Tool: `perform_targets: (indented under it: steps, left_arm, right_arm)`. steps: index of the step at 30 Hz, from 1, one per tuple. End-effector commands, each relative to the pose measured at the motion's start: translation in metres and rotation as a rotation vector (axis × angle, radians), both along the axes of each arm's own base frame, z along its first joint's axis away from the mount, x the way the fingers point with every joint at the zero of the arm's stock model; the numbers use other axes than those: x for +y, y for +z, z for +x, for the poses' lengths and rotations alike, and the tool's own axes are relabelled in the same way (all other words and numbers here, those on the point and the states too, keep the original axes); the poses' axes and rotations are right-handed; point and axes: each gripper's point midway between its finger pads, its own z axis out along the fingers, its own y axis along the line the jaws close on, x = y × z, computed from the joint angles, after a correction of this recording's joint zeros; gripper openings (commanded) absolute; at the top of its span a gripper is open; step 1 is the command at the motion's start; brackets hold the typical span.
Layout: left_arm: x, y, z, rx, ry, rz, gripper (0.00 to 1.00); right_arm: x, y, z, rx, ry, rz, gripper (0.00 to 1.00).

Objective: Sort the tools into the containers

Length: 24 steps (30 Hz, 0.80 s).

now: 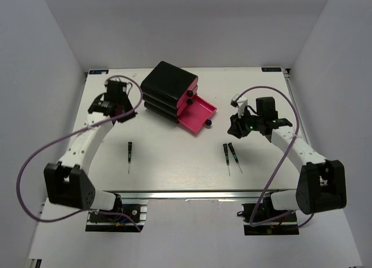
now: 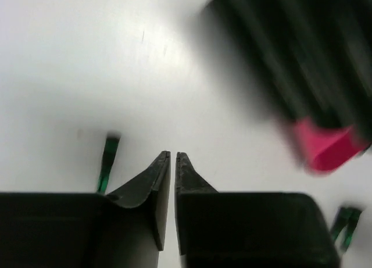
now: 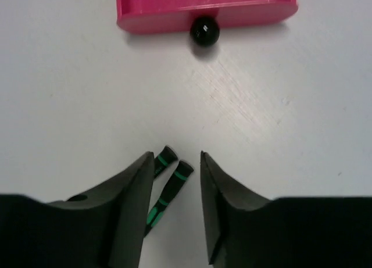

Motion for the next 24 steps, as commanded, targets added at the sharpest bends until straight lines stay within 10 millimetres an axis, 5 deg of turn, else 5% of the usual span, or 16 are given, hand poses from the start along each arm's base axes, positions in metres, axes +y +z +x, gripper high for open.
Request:
perform_targets:
  steps: [1, 2, 4, 5, 10, 24]
  left_arm:
    - [-0.004, -0.027, -0.076, 0.158, 0.011, 0.061, 0.22]
    - [0.000, -0.045, -0.096, 0.212, 0.020, 0.082, 0.45]
    - [-0.004, -0.052, -0.115, 0.211, 0.027, 0.042, 0.57]
    - [-0.004, -0.075, -0.131, 0.269, 0.022, 0.038, 0.64]
    - [0.005, -0.119, -0.147, 0.347, 0.032, 0.087, 0.67]
    - [0.021, -0.180, -0.112, 0.412, -0.032, 0.184, 0.60]
  right_arm:
    - [-0.014, -0.006, -0.023, 0.007, 0.009, -0.065, 0.47]
    - [-0.015, -0.008, -0.029, 0.032, -0.006, -0.055, 0.56]
    - [-0.017, -0.016, -0.038, 0.060, -0.019, -0.058, 0.68]
    - [-0.018, -0.020, -0.041, 0.079, -0.029, -0.056, 0.70]
    - [-0.017, -0.025, -0.041, 0.125, -0.052, -0.051, 0.71]
    - [-0.024, -0.017, -0.032, 0.105, -0.091, -0.075, 0.70]
